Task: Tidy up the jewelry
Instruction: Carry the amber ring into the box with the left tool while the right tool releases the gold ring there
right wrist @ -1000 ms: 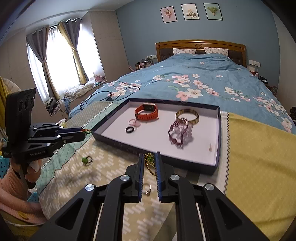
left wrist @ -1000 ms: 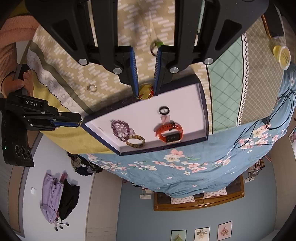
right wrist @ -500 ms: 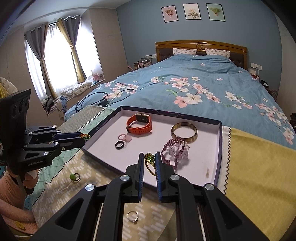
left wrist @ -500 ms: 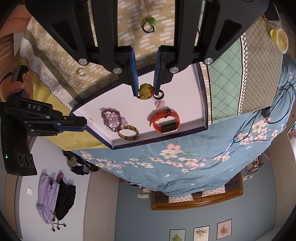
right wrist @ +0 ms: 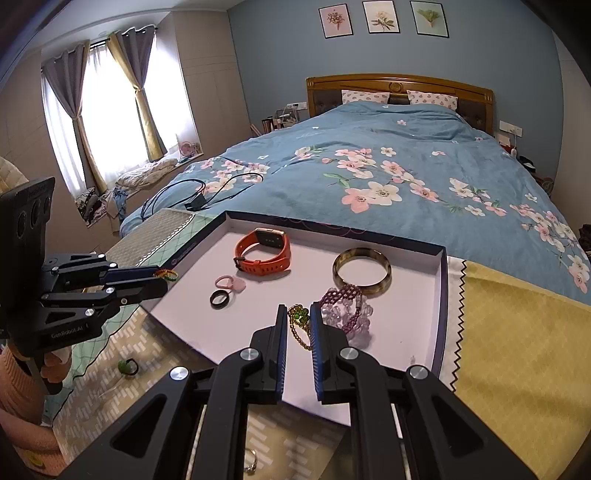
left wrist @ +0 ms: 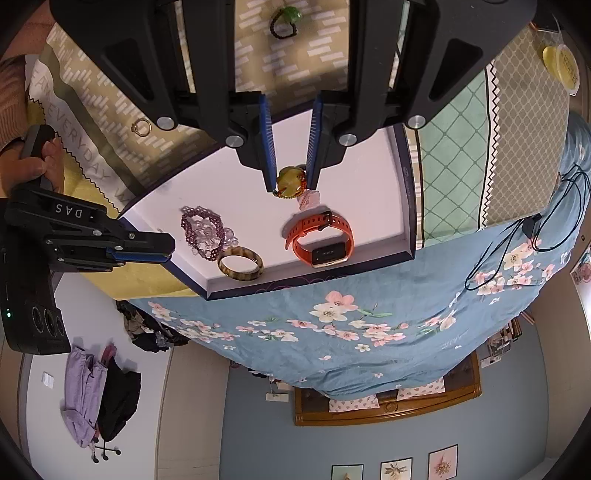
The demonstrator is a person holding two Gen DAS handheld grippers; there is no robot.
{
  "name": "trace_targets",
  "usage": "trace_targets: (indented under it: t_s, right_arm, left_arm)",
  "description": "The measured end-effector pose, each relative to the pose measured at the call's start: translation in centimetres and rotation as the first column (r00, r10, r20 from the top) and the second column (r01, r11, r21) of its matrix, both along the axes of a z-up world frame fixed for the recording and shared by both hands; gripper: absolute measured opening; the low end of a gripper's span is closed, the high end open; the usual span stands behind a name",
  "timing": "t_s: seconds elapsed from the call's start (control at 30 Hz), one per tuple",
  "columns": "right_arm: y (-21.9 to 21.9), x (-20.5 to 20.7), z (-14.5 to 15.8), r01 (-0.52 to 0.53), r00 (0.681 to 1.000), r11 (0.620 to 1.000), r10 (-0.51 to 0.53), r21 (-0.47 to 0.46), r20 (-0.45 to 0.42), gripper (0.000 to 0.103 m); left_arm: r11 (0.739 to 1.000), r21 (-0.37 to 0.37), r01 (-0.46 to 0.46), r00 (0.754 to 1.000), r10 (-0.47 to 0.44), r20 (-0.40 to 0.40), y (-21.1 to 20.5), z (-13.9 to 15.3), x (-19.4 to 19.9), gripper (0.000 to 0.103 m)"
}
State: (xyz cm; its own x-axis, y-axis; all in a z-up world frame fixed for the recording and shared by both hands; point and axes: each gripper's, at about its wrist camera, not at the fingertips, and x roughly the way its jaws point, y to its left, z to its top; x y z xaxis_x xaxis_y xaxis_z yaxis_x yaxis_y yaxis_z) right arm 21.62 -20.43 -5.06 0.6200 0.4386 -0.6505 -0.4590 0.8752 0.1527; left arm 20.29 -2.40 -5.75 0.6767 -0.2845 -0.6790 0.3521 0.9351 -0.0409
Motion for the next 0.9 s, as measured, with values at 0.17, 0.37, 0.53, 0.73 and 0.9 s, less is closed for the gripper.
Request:
trace_targets:
  t_s: [0.17, 0.37, 0.53, 0.73, 0.9]
  right_arm:
    - [0.1, 1.0, -0.2, 0.01, 1.0, 1.0, -0.01, -0.01, -0.008, 0.01]
    - [0.3, 2.0, -0.6, 0.018, 1.0, 1.0, -0.018, -0.026, -0.014, 0.01]
    - [0.3, 2.5, -0.8, 0.024, 0.999, 0.999, -0.024, -0.034, -0.021, 0.01]
    - [0.6, 3.4, -1.3, 0.029, 0.999, 0.998, -0.03, -0.052, -0.031, 0.01]
    - [0.7, 3.8, -1.8, 0.031, 0.999, 0.997, -0.034, -0.064, -0.041, 0.01]
  left_arm:
    - [1.0, 0.004, -0.002, 1.0, 0.002, -0.013, -0.3, -0.4, 0.7, 0.017]
    - [1.0, 0.011, -0.003, 1.0, 0.003, -0.023, -0.7, -0.8, 1.8, 0.017]
    - [1.0, 0.018, -0.004, 0.999, 0.005, -0.038, -1.1, -1.4, 2.7, 0.017]
    - [1.0, 0.019, -0.011, 0.998, 0.012, -0.059, -1.0, -2.1, 3.4, 0.017]
    - [1.0, 0.019, -0.016, 0.997, 0.018, -0.073, -0.9, -2.4, 3.9, 0.017]
